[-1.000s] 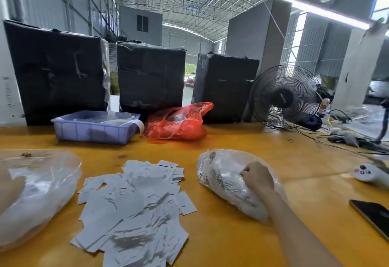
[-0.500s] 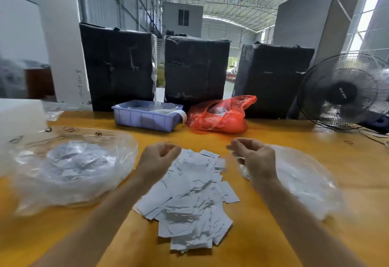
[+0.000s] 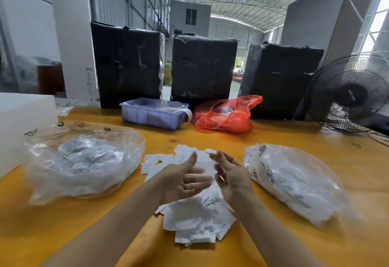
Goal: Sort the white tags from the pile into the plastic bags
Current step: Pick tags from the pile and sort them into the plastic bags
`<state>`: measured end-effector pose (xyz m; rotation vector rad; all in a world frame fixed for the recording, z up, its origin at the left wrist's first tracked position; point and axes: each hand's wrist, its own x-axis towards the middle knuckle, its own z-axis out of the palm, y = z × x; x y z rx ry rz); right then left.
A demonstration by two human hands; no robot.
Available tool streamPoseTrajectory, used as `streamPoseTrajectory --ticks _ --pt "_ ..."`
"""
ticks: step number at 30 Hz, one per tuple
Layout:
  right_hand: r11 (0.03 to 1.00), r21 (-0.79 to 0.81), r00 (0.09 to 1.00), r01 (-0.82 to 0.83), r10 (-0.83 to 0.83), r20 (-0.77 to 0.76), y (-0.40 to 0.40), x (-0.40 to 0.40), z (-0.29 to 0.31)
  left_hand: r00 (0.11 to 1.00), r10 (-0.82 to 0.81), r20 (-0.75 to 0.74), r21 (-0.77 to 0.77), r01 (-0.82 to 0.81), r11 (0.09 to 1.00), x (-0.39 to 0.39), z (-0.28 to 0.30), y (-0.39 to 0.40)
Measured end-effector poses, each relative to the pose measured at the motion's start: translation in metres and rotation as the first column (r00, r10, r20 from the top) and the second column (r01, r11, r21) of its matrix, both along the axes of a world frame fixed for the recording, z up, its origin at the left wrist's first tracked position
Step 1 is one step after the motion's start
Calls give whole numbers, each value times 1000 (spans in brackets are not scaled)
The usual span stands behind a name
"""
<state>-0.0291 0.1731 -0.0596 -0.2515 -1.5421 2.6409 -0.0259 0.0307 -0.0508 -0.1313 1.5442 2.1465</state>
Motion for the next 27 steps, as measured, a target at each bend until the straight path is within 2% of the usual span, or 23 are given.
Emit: streamPoseTrajectory --ticks 3,6,10,16,18,20,23,27 --pt "998 -11 997 69 -69 -17 -1 0 1 998 -21 55 19 20 1000 0 1 0" --pt "987 50 987 153 -150 -60 -2 0 -1 997 -54 -57 -97 48 994 5 1 0" --pt "973 66 969 221 -211 -130 -1 1 -3 987 -23 -161 -160 -3 987 4 -2 2" --pt "971 133 976 200 -185 -114 2 1 -6 960 -4 -281 -213 -58 975 0 -1 -1" --pt "984 139 990 115 -101 -101 5 0 -5 952 -24 -305 -209 -43 977 0 2 -5" --pt "991 107 994 -76 84 -72 10 -2 -5 938 -52 -343 -223 -27 974 1 5 -8" --pt "933 51 933 -355 357 -35 13 0 -2 924 -75 -375 -216 -8 976 2 9 -14" --pt "900 135 909 -415 417 13 15 -1 -1 907 -42 -418 -265 -78 961 1 12 -19"
